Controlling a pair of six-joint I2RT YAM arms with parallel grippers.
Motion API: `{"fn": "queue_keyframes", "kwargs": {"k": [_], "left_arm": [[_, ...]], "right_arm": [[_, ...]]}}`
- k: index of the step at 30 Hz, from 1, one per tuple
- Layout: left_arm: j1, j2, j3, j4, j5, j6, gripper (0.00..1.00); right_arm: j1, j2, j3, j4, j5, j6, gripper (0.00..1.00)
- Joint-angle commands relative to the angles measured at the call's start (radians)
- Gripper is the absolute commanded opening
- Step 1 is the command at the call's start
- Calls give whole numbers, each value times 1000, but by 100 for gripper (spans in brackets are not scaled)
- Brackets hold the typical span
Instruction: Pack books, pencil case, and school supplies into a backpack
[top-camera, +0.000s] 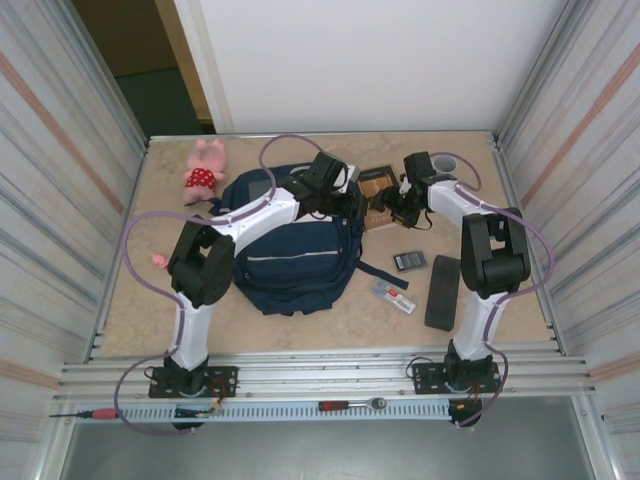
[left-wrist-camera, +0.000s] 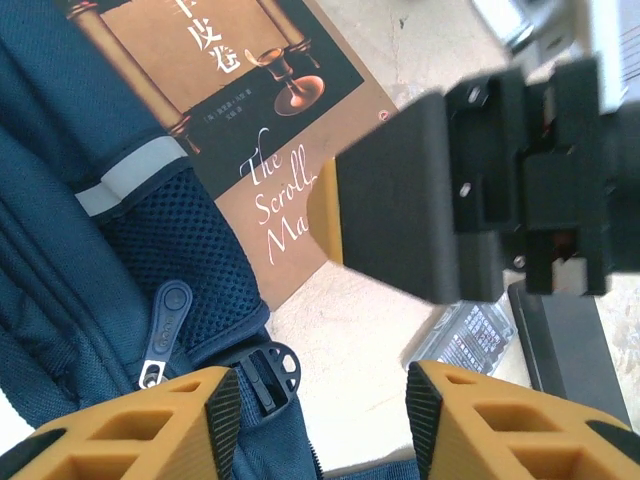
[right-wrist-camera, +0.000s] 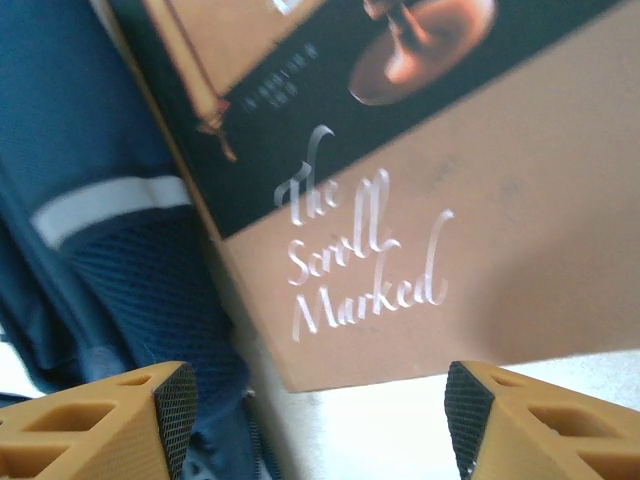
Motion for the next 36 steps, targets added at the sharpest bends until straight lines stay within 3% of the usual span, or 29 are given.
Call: {"fn": "queue_keyframes", "kwargs": {"k": [1,13,16,21,30,36], "left_arm": [[-1,6,24,-16,-16,0,49],[3,-22,-78,37,20,-75,46],[-1,15,-55,85,89,-74,45],[-16,109,37,142,92,-70,44],[0,227,110,108,57,-54,41],[37,225,60,88,8,-46,37]], "right_arm": [[14,-53,-69,-9,22,3,67],[-3,-146,-186,-55,35,-28,64],[-8,-190,-166,-48,45,-25,65],[-40,-197,-83,-53,26,-25,63],[-69,-46,53,39,-55,-38,54],[-61,105,117,124,-119,-8,52]]}}
